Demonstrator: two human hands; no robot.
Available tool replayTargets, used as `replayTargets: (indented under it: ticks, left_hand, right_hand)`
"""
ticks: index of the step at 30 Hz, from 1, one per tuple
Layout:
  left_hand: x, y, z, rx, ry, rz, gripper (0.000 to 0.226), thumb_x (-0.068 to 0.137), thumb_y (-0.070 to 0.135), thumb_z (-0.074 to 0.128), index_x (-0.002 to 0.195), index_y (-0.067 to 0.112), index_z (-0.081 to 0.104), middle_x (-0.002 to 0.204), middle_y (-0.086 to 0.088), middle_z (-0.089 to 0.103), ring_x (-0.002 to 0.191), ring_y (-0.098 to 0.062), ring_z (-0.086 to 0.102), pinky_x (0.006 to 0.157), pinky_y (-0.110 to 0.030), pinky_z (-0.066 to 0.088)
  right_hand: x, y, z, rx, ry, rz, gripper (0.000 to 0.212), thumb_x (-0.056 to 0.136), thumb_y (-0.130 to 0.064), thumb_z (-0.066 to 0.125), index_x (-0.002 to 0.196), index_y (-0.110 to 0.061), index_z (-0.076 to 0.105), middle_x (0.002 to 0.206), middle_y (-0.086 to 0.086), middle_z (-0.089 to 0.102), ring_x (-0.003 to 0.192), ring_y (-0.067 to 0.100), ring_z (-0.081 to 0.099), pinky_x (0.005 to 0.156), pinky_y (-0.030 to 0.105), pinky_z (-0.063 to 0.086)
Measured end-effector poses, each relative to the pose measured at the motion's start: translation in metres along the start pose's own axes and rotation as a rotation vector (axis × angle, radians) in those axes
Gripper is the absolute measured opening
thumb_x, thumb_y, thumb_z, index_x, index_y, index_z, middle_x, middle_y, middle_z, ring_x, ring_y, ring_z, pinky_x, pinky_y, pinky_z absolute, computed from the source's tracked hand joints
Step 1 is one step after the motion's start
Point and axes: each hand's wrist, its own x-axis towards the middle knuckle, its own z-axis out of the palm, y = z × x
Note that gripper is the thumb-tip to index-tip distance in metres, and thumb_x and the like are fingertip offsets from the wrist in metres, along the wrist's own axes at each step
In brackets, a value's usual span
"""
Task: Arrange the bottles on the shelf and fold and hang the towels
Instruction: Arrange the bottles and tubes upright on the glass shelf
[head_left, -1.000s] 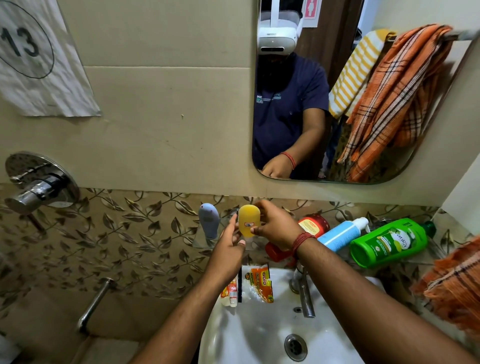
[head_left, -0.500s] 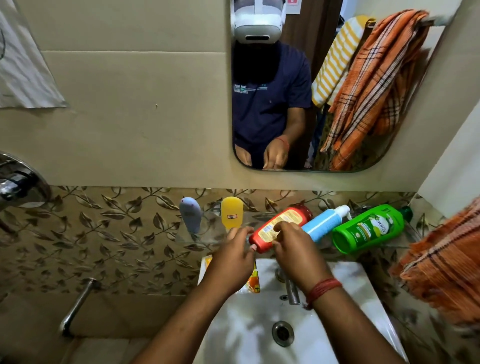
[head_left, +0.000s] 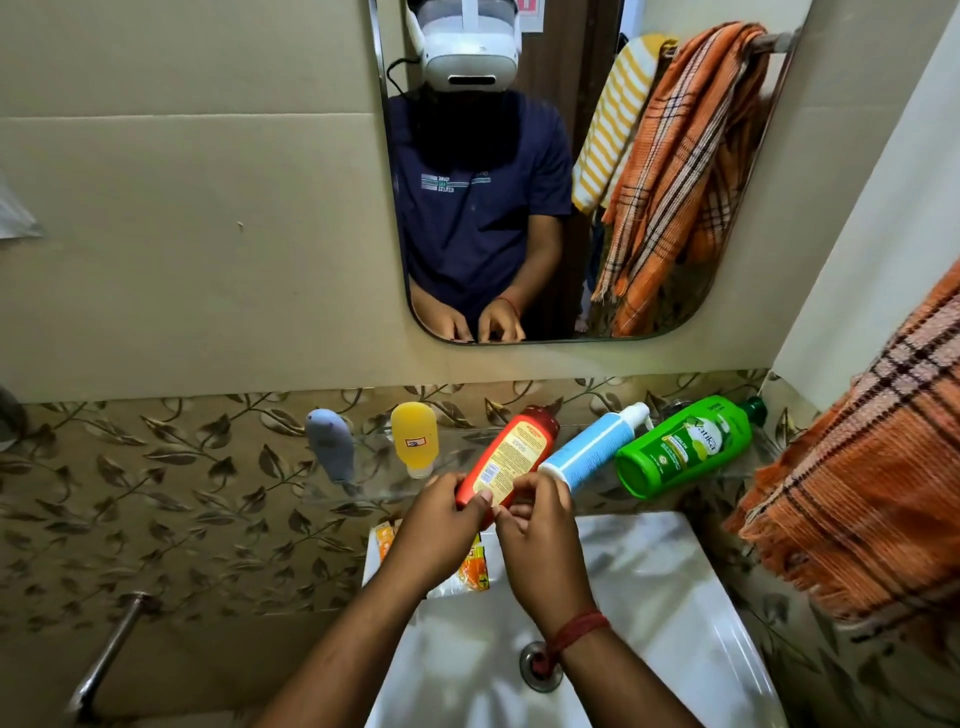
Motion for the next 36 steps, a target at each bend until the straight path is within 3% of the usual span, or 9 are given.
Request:
replayTargets:
  ticks: [5,10,14,16,20,24,29,36]
  left_hand:
    - [-0.016,-0.008,0.005,-0.169,0.135,0.028,0.017,0.099,0.02,0.06,0.115,0.023,0.056,0.117,-0.003,0.058,0.098,-0.012,0.064,0.081,-0.031,0.059]
    - [-0.025,-0.003,0.006,-0.329,0.199,0.08,0.023,0.1,0.017,0.058,0.113,0.036,0.053,0.119,0.003,0.061,0.106,-0.008,0.063,0.08,-0.021,0.056]
    - [-0.026,0.008,0.005,-0.317,0.178,0.114,0.03,0.1,0.016,0.059,0.111,0.043,0.051,0.113,0.022,0.063,0.107,0.002,0.062,0.085,-0.019,0.052]
    - [-0.021,0.017,0.006,-0.295,0.166,0.143,0.034,0.099,0.014,0.059,0.113,0.044,0.052,0.109,0.025,0.064,0.105,0.004,0.063,0.085,-0.018,0.053]
    - [-0.002,0.033,0.01,-0.257,0.18,0.175,0.033,0.1,0.014,0.058,0.112,0.044,0.055,0.107,0.02,0.068,0.1,0.003,0.066,0.084,-0.026,0.058]
    - [0.023,0.039,0.016,-0.185,0.202,0.171,0.033,0.098,0.01,0.057,0.12,0.036,0.059,0.108,0.015,0.069,0.099,-0.003,0.066,0.085,-0.026,0.056]
    - [0.041,0.039,0.02,-0.115,0.183,0.117,0.038,0.098,0.011,0.058,0.134,0.023,0.058,0.118,0.007,0.07,0.108,-0.009,0.062,0.09,-0.026,0.049]
    - [0.048,0.036,0.019,-0.099,0.156,0.096,0.039,0.097,0.009,0.06,0.135,0.02,0.058,0.123,0.004,0.069,0.113,-0.011,0.062,0.093,-0.027,0.047]
  right_hand:
    - [-0.013,-0.004,0.01,0.308,0.06,0.156,0.041,0.085,-0.002,0.071,0.117,-0.017,0.049,0.123,0.008,0.049,0.084,0.005,0.066,0.07,0.014,0.053]
    - [-0.007,-0.024,0.003,0.581,0.05,0.154,0.053,0.084,0.01,0.068,0.122,-0.017,0.043,0.112,0.002,0.06,0.087,0.001,0.069,0.071,0.016,0.055]
    - [0.021,-0.028,-0.013,0.532,0.003,0.136,0.061,0.082,0.007,0.07,0.124,-0.024,0.038,0.11,0.008,0.062,0.094,0.019,0.069,0.081,0.034,0.059]
    - [0.037,-0.028,-0.022,0.418,-0.088,0.105,0.059,0.083,0.005,0.071,0.122,-0.028,0.041,0.109,0.002,0.066,0.097,0.017,0.07,0.085,0.039,0.059]
    - [0.063,-0.035,-0.039,0.131,-0.198,-0.003,0.054,0.081,0.0,0.074,0.118,-0.029,0.046,0.101,-0.015,0.065,0.091,0.008,0.067,0.081,0.029,0.057]
    - [0.082,-0.04,-0.048,-0.045,-0.199,-0.088,0.05,0.08,-0.004,0.075,0.116,-0.024,0.047,0.104,-0.009,0.064,0.094,0.01,0.061,0.079,0.02,0.048]
    - [0.096,-0.038,-0.051,-0.107,-0.238,-0.088,0.052,0.083,-0.003,0.072,0.126,-0.019,0.049,0.121,0.003,0.066,0.1,0.012,0.059,0.085,0.025,0.047]
    - [0.1,-0.039,-0.051,-0.158,-0.256,-0.097,0.059,0.083,0.0,0.072,0.133,-0.02,0.047,0.123,0.003,0.066,0.1,0.01,0.058,0.084,0.023,0.045]
